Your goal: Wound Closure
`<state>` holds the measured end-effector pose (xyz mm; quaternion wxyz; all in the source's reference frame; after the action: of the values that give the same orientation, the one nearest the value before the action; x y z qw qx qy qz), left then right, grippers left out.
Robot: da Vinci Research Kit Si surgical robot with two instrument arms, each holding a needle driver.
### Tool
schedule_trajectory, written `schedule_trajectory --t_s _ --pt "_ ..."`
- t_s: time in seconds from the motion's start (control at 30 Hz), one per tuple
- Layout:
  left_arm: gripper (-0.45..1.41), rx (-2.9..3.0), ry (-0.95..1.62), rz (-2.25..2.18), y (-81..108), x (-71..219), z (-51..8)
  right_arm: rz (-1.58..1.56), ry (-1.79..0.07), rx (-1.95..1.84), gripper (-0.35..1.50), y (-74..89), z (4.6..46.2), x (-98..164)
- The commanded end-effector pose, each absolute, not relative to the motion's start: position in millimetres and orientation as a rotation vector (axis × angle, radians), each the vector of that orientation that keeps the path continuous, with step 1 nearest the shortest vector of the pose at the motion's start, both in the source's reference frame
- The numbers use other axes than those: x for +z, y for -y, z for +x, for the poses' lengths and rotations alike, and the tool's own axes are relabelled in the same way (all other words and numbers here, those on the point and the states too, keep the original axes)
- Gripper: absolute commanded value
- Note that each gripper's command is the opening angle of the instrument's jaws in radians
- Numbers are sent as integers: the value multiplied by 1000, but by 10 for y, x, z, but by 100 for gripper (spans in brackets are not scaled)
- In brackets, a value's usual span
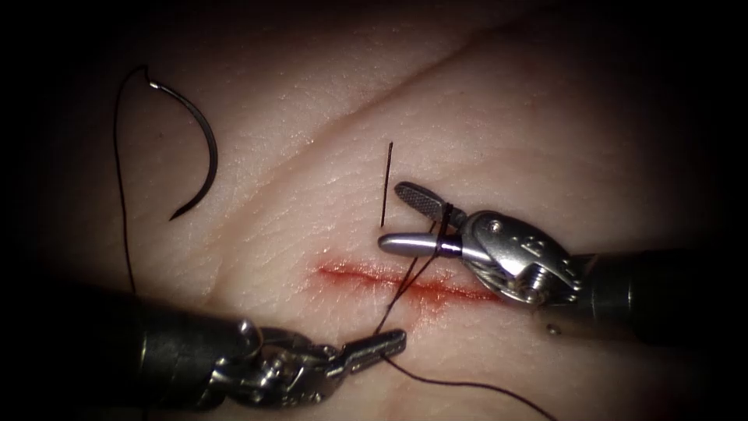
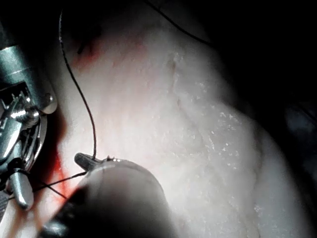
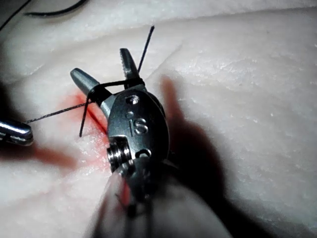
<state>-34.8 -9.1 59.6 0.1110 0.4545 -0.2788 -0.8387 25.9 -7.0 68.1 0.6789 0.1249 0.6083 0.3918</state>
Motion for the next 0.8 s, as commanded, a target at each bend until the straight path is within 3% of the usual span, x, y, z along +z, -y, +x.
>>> schedule_trajectory --t_s 0.03,0.33,0.8 --pt "-45 -2464 815 1336 94 602 -353 280 -1349 885 109 71 265 688" --pt "-45 -2460 789 1340 82 613 -353 266 -1235 958 118 67 266 706" --pt "-45 -2469 767 1324 67 630 -348 242 -1203 1019 121 53 278 734"
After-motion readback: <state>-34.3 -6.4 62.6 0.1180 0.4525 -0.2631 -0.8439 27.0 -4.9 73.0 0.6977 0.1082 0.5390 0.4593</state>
